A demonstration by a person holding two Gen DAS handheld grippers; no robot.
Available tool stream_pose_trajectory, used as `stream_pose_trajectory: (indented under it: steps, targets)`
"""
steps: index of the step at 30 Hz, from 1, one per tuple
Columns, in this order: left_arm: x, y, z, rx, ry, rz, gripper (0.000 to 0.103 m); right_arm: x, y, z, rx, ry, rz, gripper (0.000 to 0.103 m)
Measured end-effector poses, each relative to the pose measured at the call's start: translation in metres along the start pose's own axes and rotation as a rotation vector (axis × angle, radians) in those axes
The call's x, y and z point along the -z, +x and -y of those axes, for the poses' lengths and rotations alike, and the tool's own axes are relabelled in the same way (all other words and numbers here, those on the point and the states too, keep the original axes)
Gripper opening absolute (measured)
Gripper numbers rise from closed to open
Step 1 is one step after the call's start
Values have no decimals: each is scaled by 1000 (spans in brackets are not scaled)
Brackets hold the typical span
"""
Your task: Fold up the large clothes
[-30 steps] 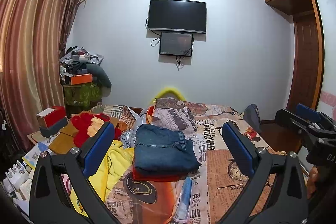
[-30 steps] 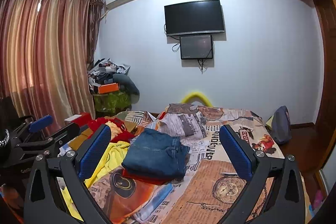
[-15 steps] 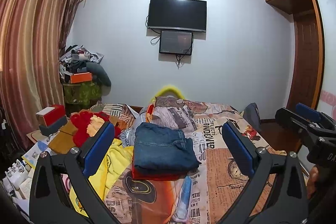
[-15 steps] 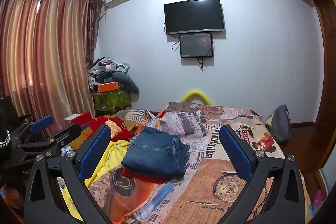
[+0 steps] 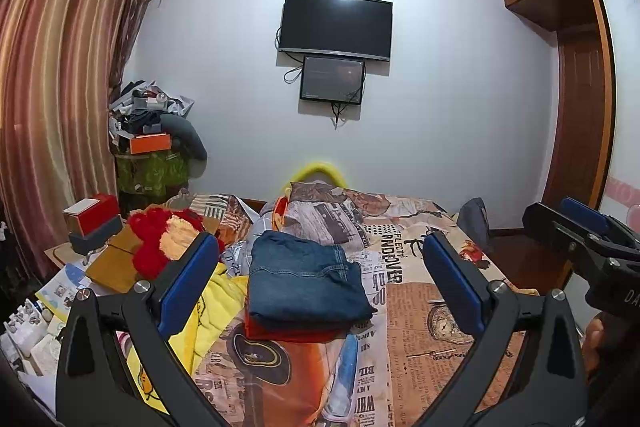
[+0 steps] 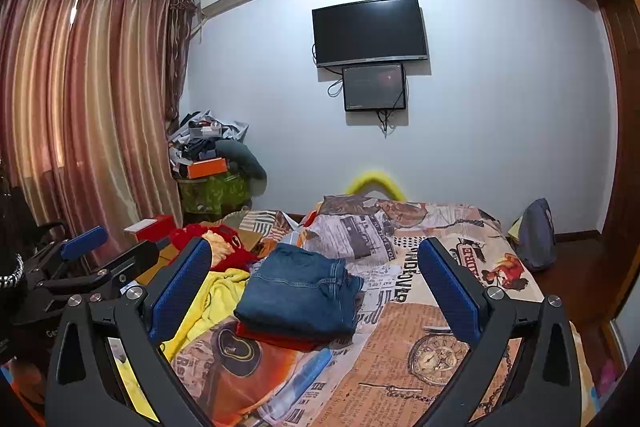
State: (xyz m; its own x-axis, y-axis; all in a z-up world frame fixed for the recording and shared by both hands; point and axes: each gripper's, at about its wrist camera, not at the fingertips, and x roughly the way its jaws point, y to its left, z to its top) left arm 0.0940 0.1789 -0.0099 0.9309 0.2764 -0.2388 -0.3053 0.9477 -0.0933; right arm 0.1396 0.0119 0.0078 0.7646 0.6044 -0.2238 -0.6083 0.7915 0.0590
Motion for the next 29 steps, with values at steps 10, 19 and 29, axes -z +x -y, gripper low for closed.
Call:
stream_pose_trajectory:
  steps: [10, 19, 29]
  targets:
    - [1, -1, 0, 18, -8, -5, 103, 0, 1, 2, 1, -1, 0, 102]
    - [2, 0, -2, 27, -18, -20, 103, -1, 3, -1, 9, 5, -5, 102]
    - [4, 2, 1, 27, -9, -31, 103, 1, 6, -2, 6, 16, -14, 102]
